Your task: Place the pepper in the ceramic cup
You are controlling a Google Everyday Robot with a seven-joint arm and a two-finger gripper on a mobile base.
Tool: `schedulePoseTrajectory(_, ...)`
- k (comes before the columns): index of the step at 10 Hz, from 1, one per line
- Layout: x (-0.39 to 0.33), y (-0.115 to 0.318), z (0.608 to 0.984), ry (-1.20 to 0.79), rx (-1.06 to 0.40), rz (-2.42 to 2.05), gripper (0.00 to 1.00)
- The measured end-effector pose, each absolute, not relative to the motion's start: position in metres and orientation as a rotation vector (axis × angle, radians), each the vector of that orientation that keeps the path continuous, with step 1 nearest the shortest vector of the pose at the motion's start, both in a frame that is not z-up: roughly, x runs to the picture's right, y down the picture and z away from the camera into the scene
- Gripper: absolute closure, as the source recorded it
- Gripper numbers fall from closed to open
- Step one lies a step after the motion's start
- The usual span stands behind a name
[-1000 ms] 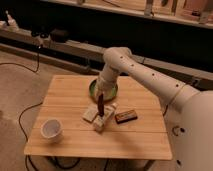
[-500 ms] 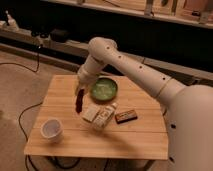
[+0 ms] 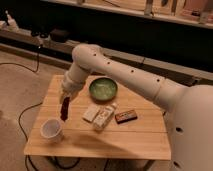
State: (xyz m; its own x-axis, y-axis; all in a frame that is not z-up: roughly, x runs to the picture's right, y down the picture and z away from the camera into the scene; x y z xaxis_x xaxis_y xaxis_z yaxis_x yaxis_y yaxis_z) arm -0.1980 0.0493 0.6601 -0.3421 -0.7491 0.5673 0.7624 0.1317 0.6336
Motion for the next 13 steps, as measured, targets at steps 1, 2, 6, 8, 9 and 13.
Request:
schedulePoseTrajectory(1,-0.209,0.050,0.652,-1.158,0.011,-1.549,0.75)
schedulePoseTrajectory(2,-0.216,0.052,0.647,-1.183,0.025,-1.547,0.75)
schedulePoseTrajectory(6,-0.235,0.075,0.643,-1.285,0.029,-1.580,0.49)
schedulePoseTrajectory(8,-0.240,0.083,0.644,-1.313,0.027,-1.605,0.26)
schedulePoseTrajectory(9,-0.242,0.085,0.646,-1.317,0.028,-1.611,0.21)
schedulePoseTrajectory(13,-0.241,0.083,0.653,-1.297,0.029,-1.630,0.20)
